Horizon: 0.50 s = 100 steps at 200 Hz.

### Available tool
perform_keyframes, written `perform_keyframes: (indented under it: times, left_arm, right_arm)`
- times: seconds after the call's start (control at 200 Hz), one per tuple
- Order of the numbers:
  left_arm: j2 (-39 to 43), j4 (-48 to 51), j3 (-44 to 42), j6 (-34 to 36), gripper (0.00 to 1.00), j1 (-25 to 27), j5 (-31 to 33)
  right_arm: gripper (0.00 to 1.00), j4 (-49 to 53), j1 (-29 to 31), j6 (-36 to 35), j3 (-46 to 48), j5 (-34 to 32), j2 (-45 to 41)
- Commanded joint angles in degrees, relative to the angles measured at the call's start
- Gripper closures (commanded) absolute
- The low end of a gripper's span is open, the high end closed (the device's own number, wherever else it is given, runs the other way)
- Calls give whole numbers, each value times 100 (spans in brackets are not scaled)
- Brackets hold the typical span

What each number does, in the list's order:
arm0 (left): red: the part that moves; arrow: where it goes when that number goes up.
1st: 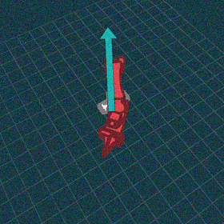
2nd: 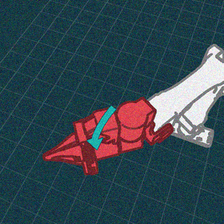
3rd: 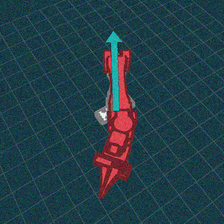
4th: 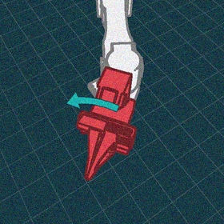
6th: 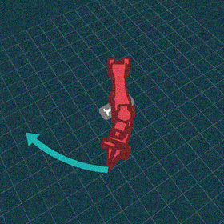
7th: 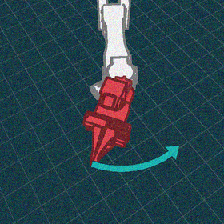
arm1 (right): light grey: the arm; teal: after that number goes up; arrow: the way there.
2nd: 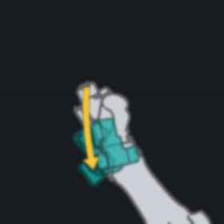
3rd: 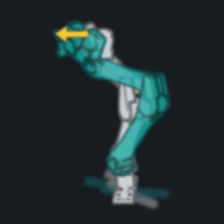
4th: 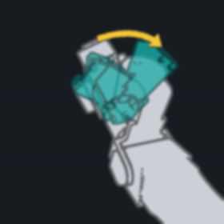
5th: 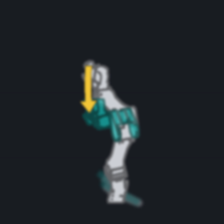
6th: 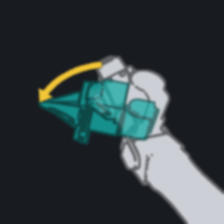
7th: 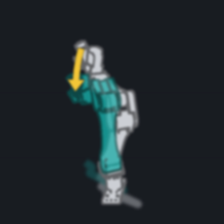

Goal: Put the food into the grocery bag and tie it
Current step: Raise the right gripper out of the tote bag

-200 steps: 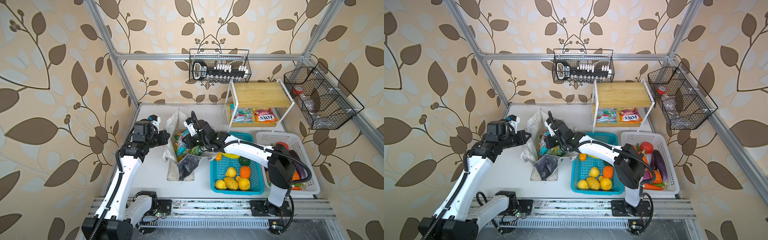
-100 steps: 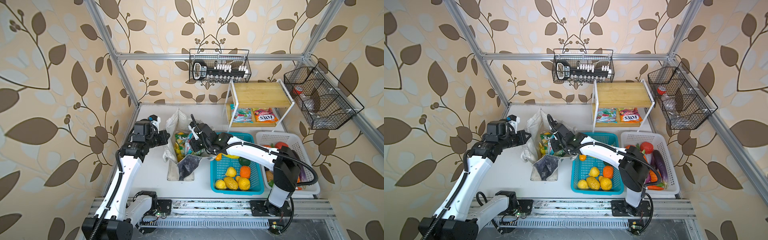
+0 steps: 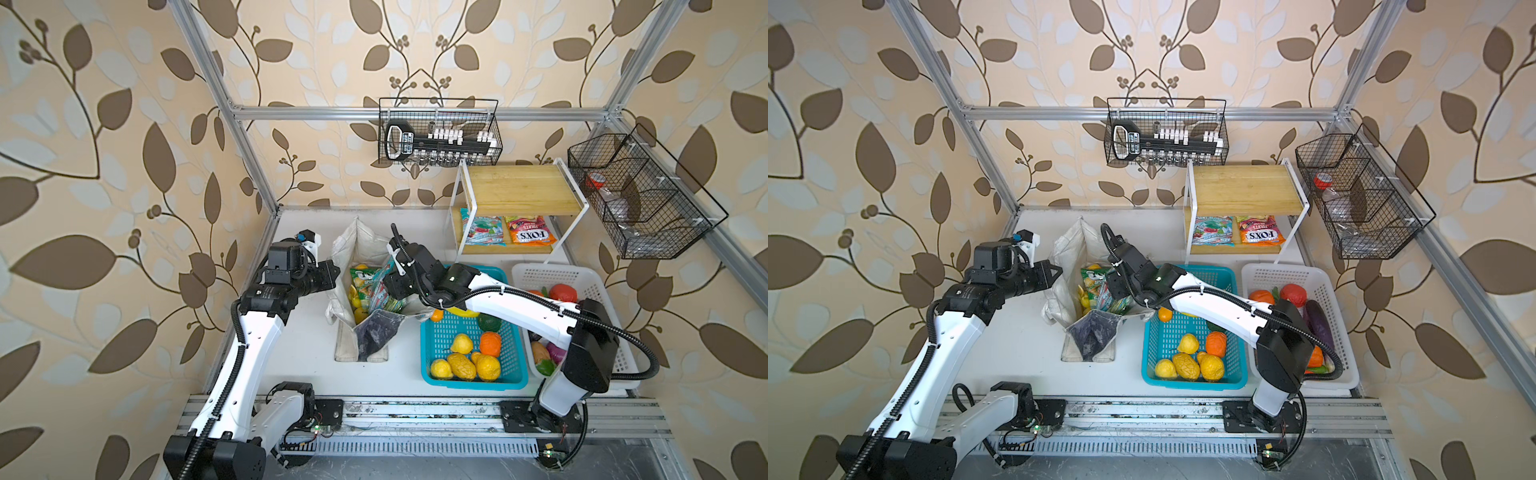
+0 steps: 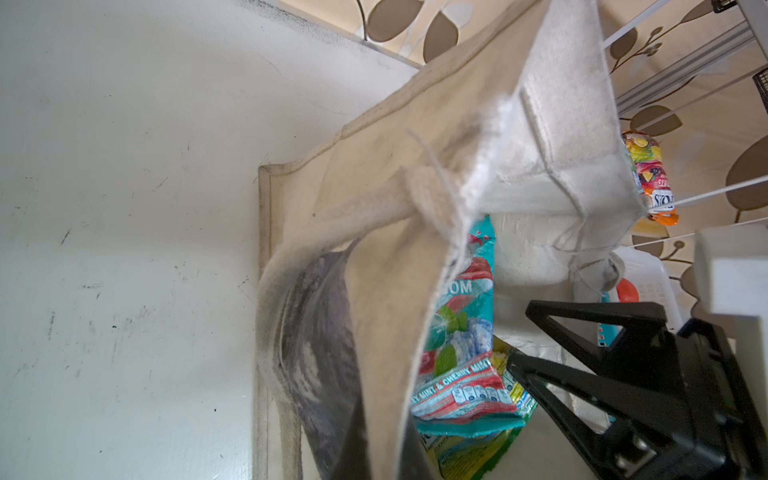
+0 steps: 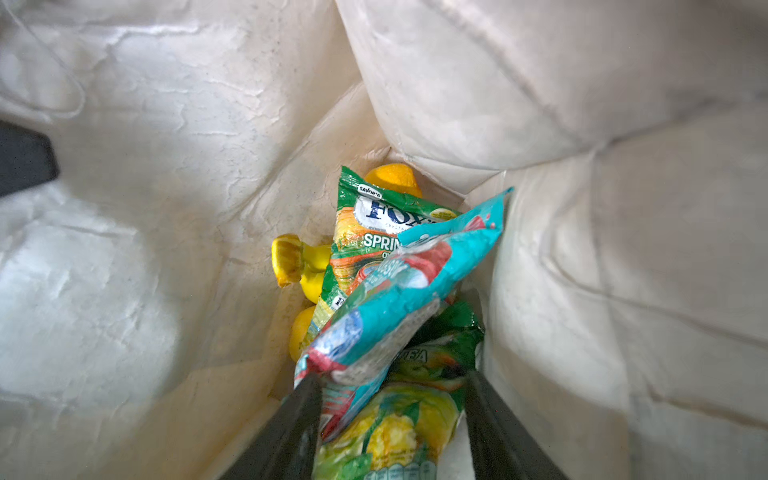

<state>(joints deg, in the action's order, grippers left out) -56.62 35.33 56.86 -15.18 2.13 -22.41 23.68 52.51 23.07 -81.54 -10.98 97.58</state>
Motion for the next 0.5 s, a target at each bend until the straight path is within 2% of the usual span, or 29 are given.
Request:
perform_keyframes:
  times: [0.0, 0.26, 0.495]
  left_arm:
    - [108, -126, 79, 14, 100, -56, -55]
    - [81, -110, 97, 9, 100, -63, -74]
    - [73, -105, 105, 15, 100, -59, -90]
  right_arm:
    - [45, 326, 56, -95, 11, -252, 113]
    - [49, 569, 62, -119, 6, -511, 138]
    - [38, 359, 135, -49, 224, -782, -453]
